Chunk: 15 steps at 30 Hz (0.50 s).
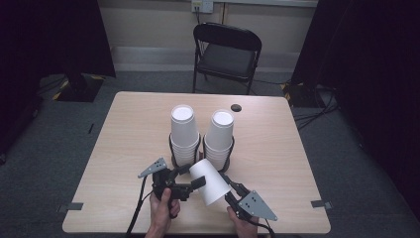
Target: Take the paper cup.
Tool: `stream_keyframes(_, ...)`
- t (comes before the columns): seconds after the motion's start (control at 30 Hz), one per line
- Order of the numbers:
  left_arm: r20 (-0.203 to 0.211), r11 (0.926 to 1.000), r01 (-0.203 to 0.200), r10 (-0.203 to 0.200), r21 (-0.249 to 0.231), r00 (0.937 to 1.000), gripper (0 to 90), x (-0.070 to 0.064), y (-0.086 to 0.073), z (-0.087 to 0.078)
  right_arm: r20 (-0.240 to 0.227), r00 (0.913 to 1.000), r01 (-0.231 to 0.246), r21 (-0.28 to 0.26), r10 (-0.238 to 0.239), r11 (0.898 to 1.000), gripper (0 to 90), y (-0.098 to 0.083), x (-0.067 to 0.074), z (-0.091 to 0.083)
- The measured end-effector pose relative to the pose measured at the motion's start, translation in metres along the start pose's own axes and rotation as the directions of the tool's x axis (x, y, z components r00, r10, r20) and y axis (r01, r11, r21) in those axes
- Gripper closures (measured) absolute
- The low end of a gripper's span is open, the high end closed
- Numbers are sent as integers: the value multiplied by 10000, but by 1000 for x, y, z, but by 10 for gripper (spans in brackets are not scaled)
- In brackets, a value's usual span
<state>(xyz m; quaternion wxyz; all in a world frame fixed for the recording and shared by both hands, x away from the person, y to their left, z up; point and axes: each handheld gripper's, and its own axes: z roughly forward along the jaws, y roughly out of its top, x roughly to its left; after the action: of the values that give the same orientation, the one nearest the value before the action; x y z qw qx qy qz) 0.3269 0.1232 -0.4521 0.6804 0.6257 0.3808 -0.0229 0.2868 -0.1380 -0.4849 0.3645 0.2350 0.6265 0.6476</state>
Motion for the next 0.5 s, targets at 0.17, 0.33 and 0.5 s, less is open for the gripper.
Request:
stream_keyframes(0.17, 71, 9999, -99, 99, 31, 9999, 17, 1, -1, 0, 14, 10000, -95, 123, 95, 9999, 882, 0, -2, -2)
stream_keyframes(0.33, 69, 9990, -426, 426, -106, 9991, 64, 2, 2, -5, 64, 9998, -192, 287, 190, 9994, 883, 1, -5, -3)
stream_keyframes(0.5, -286, 9941, -1085, 1083, -44, 9937, 148, 4, 4, -11, 78, 9984, -558, 545, 554, 9970, 883, 3, -9, -5)
